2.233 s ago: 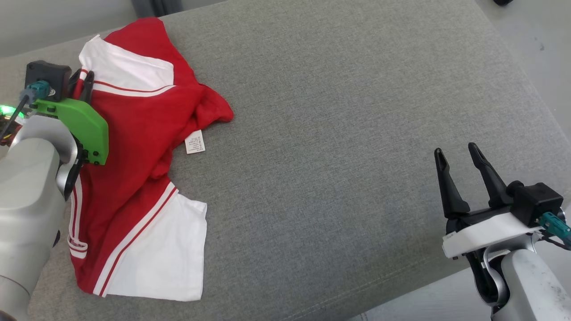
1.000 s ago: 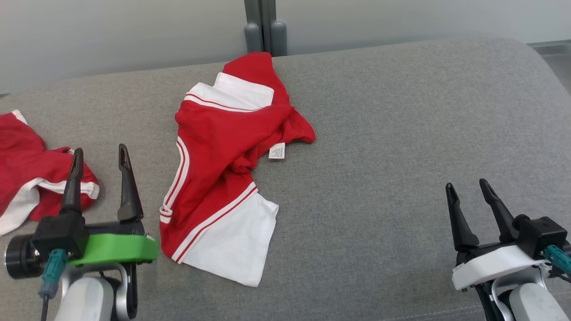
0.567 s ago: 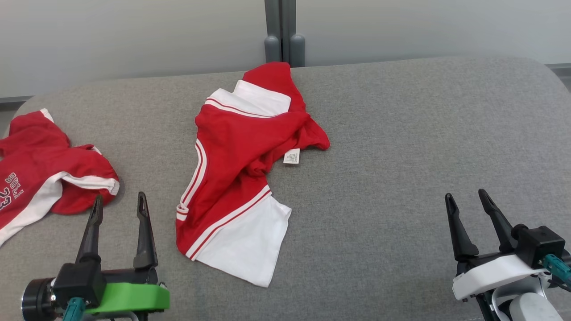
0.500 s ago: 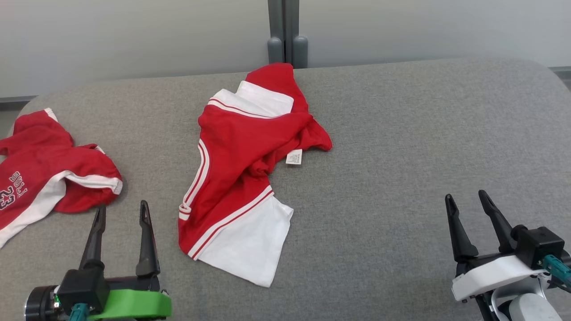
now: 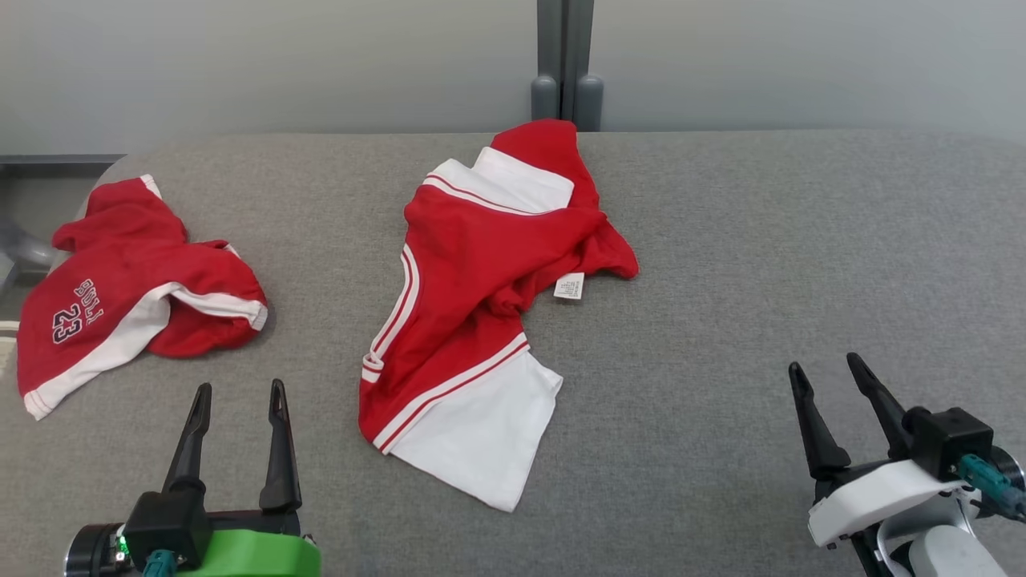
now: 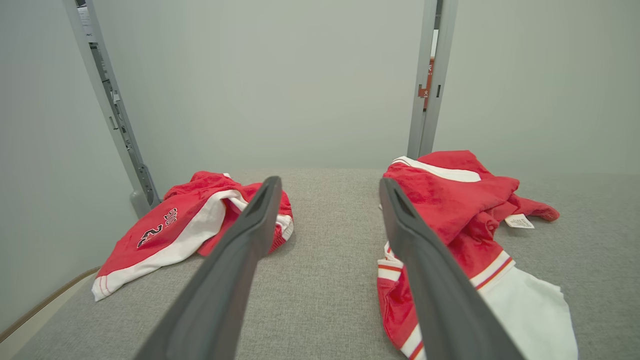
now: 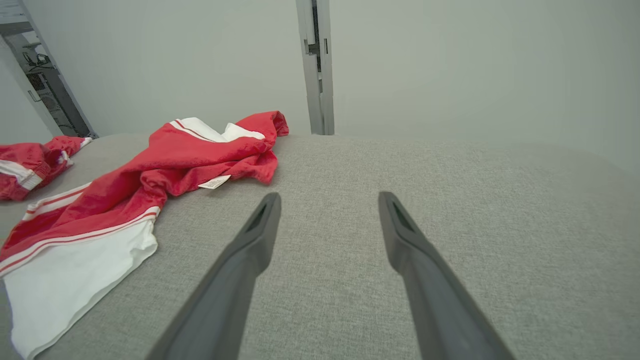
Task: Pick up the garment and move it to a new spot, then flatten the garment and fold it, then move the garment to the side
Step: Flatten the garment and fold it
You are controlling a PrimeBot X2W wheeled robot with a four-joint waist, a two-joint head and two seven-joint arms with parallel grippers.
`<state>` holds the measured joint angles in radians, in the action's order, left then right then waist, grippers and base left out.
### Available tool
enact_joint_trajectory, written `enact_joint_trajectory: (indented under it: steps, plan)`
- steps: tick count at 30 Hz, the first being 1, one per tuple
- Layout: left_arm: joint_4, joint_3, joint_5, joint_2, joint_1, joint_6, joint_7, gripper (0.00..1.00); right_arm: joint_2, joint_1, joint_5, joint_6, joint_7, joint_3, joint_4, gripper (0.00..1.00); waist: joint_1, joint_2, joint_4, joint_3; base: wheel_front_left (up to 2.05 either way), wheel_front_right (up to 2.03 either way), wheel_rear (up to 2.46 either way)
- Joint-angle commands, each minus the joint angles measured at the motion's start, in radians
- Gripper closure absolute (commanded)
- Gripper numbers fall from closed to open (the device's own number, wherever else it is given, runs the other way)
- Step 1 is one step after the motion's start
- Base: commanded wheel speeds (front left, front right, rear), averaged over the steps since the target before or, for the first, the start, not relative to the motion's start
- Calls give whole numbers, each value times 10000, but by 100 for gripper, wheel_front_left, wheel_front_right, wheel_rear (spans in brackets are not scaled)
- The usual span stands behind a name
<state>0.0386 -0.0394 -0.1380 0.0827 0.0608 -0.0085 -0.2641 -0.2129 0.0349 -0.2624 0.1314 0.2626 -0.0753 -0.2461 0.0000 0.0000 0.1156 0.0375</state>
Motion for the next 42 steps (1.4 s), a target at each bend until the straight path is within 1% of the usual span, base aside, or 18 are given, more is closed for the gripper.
enact_joint_trajectory:
  steps: [1,4,10,18,23,31,38,39,40,41,42]
  plan:
    - [28,-16,59,-47,-228,-30,-3,0,-163,324,-67,-14,31,-124,-166,0,0,0,260,135,0,0,0]
    - [56,-82,110,-137,-353,-47,-3,0,-396,884,-106,-14,-21,-438,-520,0,0,0,517,314,0,0,0]
    - [18,-343,182,-251,-668,-5,-3,0,-920,2494,-198,-14,-192,-1231,-1383,0,0,0,1048,902,0,0,0]
    - [-117,-909,57,-319,-1197,199,-3,0,-1539,4617,-473,-14,-414,-2289,-3087,0,0,0,1773,1802,0,0,0]
    - [-208,-1420,-218,-321,-1556,449,-3,0,-1822,5698,-796,-14,-437,-3104,-4155,0,0,0,2170,2346,0,0,0]
    - [-230,-2034,-459,-323,-2009,819,-3,0,-1973,6822,-1426,-14,-420,-4528,-5523,0,0,0,2541,2915,0,0,0]
    - [-259,-2264,-564,-321,-2153,983,-5,0,-1892,7459,-1951,-14,-229,-5256,-6546,0,0,0,2666,3103,0,0,0]
    - [-258,-2288,-570,-321,-2155,1006,-3,0,-1885,7523,-2023,-14,-208,-5347,-6718,2,0,0,2677,3121,0,0,0]
    - [-244,-2308,-557,-321,-2158,1032,-3,0,-1902,7611,-2087,-14,-166,-5368,-6864,55,0,0,2691,3142,0,0,0]
    - [-234,-2323,-555,-321,-2169,1052,-3,0,-1901,7677,-2148,-16,-146,-5360,-6967,96,0,0,2698,3156,0,0,0]
    - [-227,-2334,-562,-321,-2187,1058,-3,0,-1877,7726,-2195,-16,-98,-5408,-7076,100,0,0,2698,3171,0,0,0]
